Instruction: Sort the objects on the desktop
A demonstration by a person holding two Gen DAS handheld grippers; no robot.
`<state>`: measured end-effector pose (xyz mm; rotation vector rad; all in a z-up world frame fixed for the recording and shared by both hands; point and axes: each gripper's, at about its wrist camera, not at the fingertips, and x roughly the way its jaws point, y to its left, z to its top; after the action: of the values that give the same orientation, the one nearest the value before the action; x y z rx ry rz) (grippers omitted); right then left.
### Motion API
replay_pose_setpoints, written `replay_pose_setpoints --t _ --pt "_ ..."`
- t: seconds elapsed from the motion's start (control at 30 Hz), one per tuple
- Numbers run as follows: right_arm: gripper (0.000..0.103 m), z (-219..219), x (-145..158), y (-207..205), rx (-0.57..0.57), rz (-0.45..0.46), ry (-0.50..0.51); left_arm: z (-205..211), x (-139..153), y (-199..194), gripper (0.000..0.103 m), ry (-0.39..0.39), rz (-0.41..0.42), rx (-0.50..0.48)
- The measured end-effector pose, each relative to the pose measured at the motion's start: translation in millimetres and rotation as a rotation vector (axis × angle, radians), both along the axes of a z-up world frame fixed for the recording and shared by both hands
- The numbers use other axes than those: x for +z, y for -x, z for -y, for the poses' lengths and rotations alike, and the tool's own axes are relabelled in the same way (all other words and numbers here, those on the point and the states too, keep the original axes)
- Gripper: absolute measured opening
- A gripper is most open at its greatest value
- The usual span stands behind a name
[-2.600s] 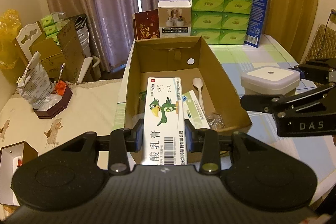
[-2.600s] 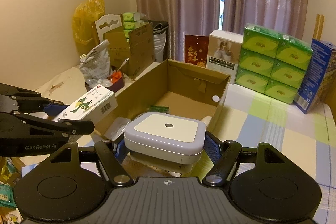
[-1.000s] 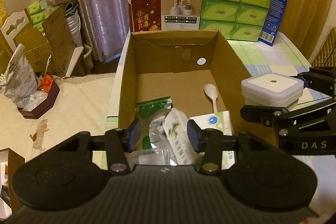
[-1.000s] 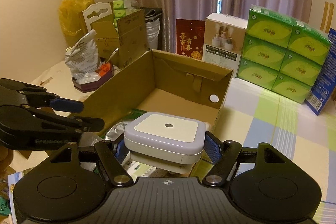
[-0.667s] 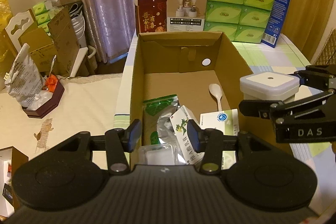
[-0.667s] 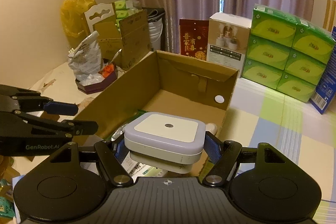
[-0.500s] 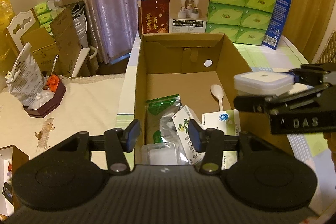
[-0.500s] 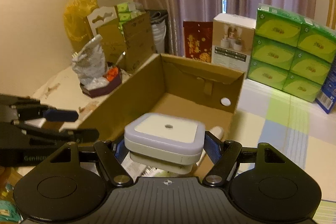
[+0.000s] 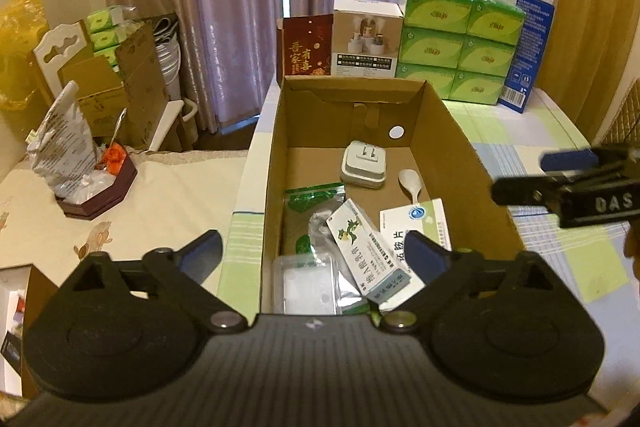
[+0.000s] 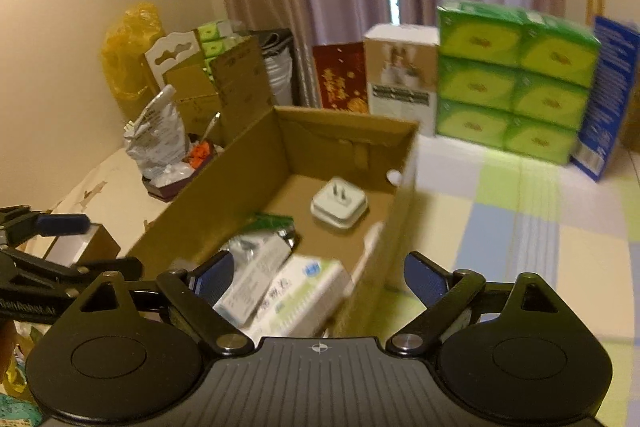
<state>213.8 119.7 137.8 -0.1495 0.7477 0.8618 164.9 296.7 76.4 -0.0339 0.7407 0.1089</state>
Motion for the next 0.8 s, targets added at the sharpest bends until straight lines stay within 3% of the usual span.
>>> replay_pose_setpoints --t 0.2,0.8 --pt "0.101 27.1 4.2 29.8 -0.021 -0.035 0.008 10.0 10.1 29.4 0.102 -0.003 0.027 0.037" --pt "0.101 65.5 26.1 115.9 -0.033 -0.055 0.075 47.5 49.5 114.6 0.102 0.027 0.013 0.097"
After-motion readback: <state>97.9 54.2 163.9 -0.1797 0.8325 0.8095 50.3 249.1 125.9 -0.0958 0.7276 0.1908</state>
